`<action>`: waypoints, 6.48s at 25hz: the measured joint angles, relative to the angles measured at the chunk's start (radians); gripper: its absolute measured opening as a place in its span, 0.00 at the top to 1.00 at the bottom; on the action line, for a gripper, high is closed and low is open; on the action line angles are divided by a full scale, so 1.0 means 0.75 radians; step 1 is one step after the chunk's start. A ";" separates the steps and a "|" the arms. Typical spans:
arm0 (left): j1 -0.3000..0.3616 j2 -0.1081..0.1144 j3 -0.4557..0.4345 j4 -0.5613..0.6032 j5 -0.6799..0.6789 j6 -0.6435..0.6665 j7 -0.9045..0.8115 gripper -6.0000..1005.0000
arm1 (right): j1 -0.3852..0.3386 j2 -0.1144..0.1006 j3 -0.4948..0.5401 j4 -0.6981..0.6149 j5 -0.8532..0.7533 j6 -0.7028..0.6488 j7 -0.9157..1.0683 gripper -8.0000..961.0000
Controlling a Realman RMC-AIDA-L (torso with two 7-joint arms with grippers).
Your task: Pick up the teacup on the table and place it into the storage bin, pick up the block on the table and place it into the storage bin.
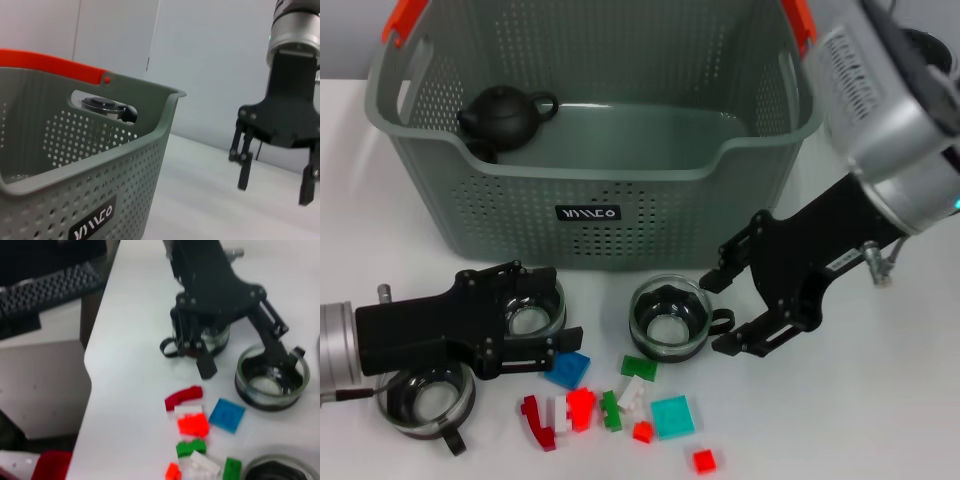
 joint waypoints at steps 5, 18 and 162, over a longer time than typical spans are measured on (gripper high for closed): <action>0.011 0.000 -0.008 -0.001 0.000 0.001 -0.003 0.14 | 0.049 0.002 -0.129 0.094 -0.031 0.135 0.010 0.28; 0.028 0.000 -0.060 -0.002 0.000 0.015 0.001 0.14 | 0.107 0.013 -0.516 0.226 -0.026 0.461 0.060 0.28; 0.056 0.015 -0.133 -0.016 0.010 0.054 0.039 0.14 | 0.359 -0.022 0.116 0.567 -0.198 0.956 0.356 0.69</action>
